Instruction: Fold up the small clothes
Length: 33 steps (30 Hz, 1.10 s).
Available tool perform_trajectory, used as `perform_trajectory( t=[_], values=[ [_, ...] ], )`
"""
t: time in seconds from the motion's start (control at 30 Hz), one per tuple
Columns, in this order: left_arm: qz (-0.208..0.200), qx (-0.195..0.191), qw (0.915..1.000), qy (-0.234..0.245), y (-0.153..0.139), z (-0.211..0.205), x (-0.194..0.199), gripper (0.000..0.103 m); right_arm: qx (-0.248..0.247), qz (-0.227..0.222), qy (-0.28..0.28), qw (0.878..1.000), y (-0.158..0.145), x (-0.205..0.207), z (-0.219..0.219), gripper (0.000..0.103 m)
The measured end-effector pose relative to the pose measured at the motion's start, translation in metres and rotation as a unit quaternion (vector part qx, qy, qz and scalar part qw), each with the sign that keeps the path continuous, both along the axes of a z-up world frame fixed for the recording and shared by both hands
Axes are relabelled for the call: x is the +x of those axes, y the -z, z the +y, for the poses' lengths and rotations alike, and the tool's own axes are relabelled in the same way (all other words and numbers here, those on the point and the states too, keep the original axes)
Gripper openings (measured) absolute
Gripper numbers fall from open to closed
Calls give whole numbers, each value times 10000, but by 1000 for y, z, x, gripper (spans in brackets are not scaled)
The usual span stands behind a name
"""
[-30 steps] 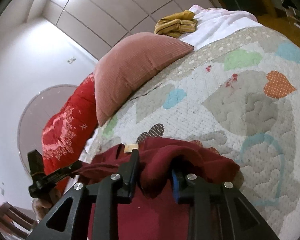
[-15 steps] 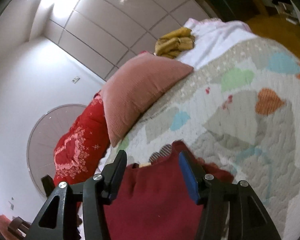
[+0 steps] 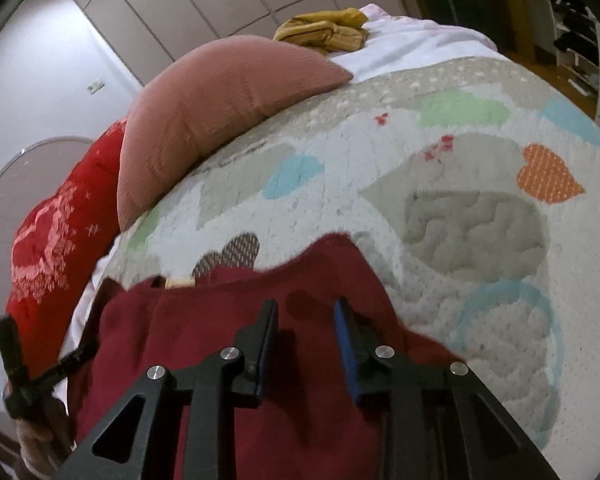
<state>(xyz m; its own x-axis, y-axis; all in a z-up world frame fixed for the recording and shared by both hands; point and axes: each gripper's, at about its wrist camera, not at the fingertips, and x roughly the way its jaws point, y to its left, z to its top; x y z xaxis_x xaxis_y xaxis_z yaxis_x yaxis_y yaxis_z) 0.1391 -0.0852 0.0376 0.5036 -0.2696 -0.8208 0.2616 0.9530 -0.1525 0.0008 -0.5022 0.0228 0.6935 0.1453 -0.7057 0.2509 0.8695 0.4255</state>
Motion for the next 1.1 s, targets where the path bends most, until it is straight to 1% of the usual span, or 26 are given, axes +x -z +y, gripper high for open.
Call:
perform_trajectory(
  t=[0.07,0.13,0.23,0.3,0.4,0.5,0.6,0.67,0.7,0.73,0.8,0.87,0.93,1.1],
  values=[
    [-44,69,10000,-41,-4,2,-5,65,-111,-22,64,9999,-9,-6,3,27],
    [-87,64,9999,-53,-7,6,-11,65,-225,-92,3,9997,-21,-20,12,29],
    [-185,74,9998,-70,-12,13,-24,65,-284,-242,-361,9987,-36,-45,34,29],
    [-249,79,9996,-49,-15,16,-34,65,-455,-311,-545,9970,-41,-59,50,29],
    [-322,109,9994,-13,-18,20,-50,65,-622,-313,-765,9946,-39,-76,71,29],
    [-424,121,9990,3,-22,24,-63,65,-744,-243,-810,9936,-31,-86,83,29],
    [-434,139,9990,24,-24,27,-71,65,-725,-122,-790,9942,-23,-88,85,29],
    [-455,184,9988,28,-24,28,-77,65,-748,74,-805,9939,-15,-83,86,34],
    [-458,200,9987,24,-24,29,-79,65,-752,289,-862,9930,-6,-78,86,37],
    [-453,206,9988,19,-24,30,-81,65,-759,389,-899,9923,0,-75,87,37],
    [-428,170,9989,18,-24,32,-86,65,-833,397,-856,9921,-3,-74,90,37],
    [-421,202,9989,31,-24,34,-91,65,-790,417,-813,9927,-10,-77,93,37],
    [-431,219,9988,29,-24,36,-94,65,-614,301,-843,9941,-18,-84,96,37],
    [-419,147,9990,36,-25,40,-103,65,-707,121,-986,9925,-32,-100,113,37]
  ],
)
